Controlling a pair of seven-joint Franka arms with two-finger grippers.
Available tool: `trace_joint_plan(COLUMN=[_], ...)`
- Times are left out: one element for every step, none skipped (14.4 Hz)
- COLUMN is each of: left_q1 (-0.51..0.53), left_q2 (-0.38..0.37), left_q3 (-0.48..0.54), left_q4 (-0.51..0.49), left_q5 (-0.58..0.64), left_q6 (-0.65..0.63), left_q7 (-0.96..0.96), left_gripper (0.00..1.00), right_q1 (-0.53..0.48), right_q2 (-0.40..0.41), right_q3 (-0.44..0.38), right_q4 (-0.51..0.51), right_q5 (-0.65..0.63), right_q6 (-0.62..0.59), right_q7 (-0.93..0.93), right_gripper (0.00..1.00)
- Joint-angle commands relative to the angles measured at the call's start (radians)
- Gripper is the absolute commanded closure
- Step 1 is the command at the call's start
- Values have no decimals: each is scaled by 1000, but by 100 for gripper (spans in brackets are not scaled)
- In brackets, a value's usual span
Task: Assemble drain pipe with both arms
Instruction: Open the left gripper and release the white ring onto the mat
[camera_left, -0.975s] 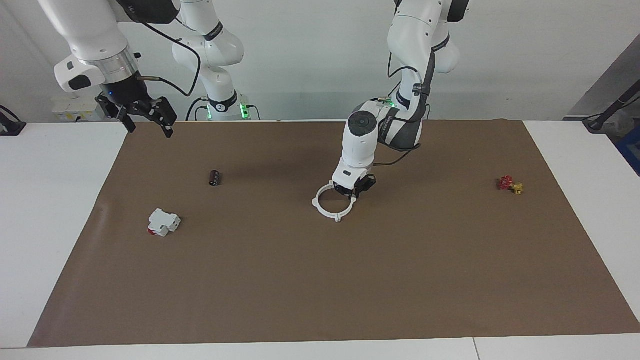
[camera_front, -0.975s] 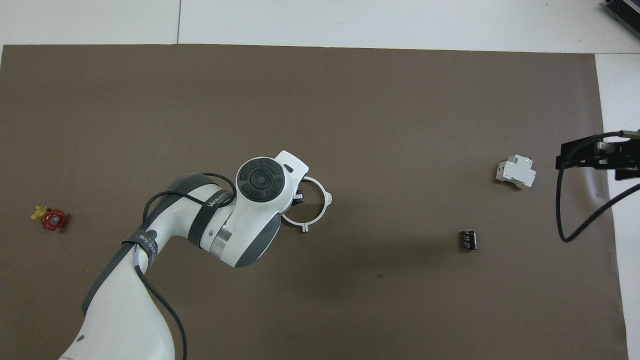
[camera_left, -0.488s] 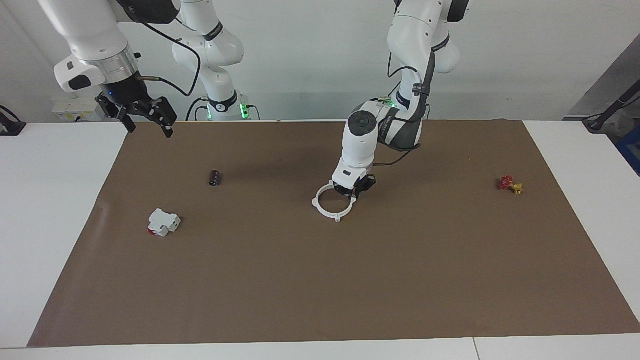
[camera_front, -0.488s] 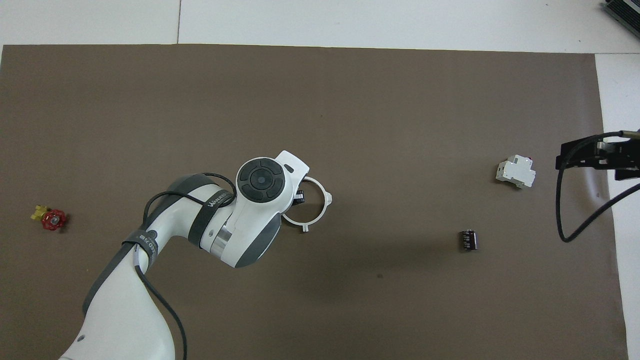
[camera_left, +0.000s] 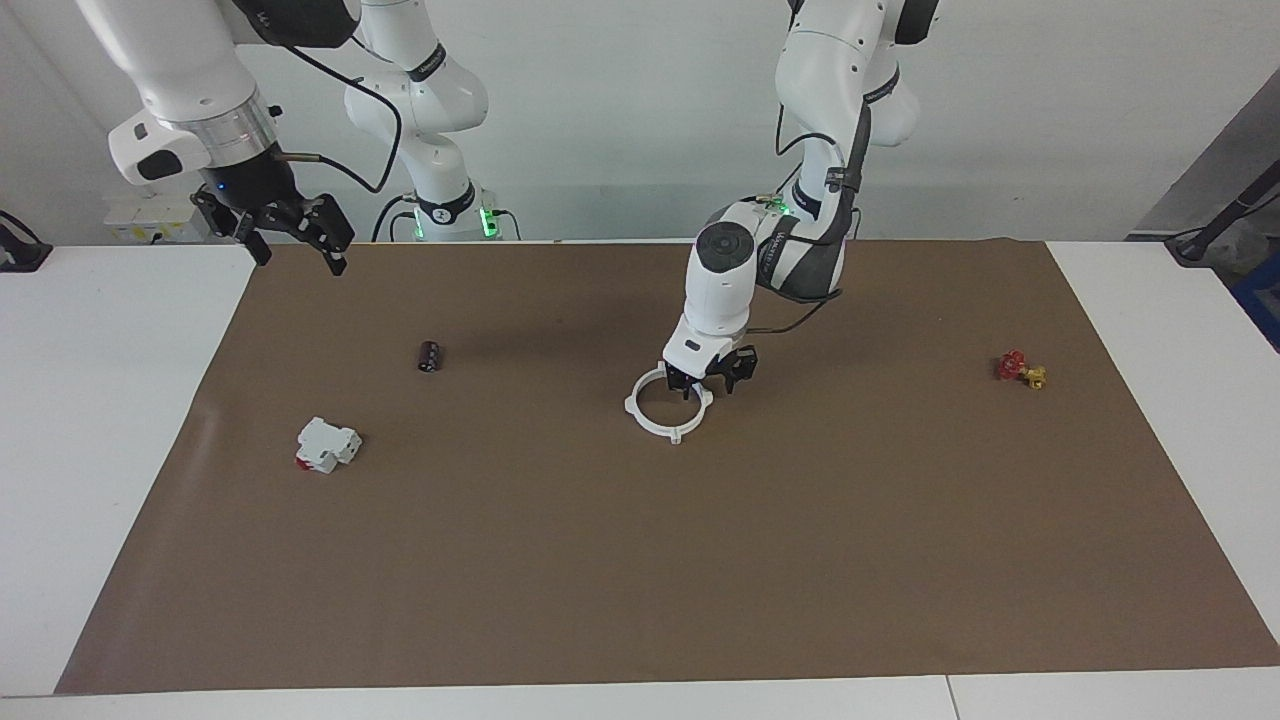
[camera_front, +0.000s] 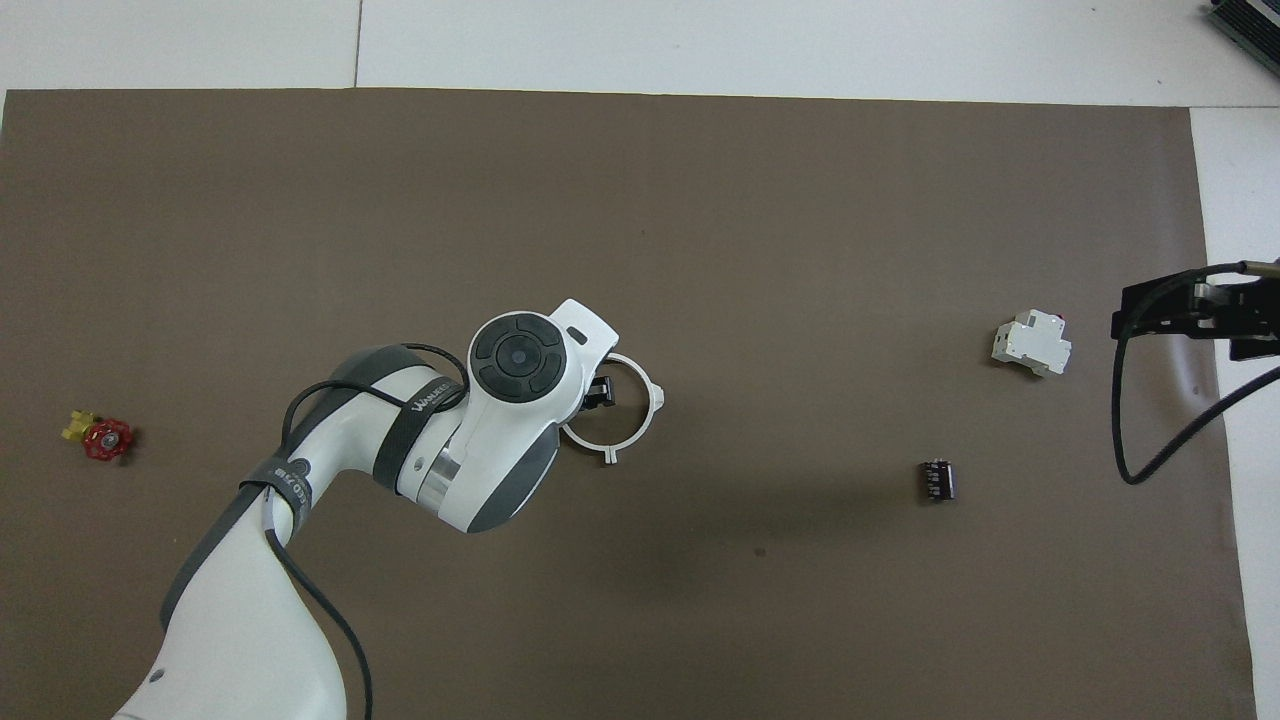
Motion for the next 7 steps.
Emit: trace_joint_plan(left_q1=[33,40,65,79,99,119,126], left_q2=[-22,-22,-21,-21,-18,-16,-14], left_q3=[2,2,2,1,2,1,1], left_q4=[1,-3,-6,-8,-6,-8,-12], left_q5=[16,16,16,16,16,16,16], left_q6=[24,35,41,47,61,78,84], left_q7=[39,75,113,130,135,135,135], left_gripper=[1,1,1,1,1,1,1], right_q1=[-6,-6,-6,-6,-6,-6,-6], right_q2=[4,4,4,4,4,4,4], right_q3=[2,2,2,2,2,2,2], right_q4=[10,10,10,10,10,10,10], right_q5=[19,19,19,19,19,19,19], right_q6=[-10,-10,-10,-10,-10,-10,-10], right_q7=[-24,-24,-24,-24,-24,-24,-24], right_gripper=[0,0,0,0,0,0,0])
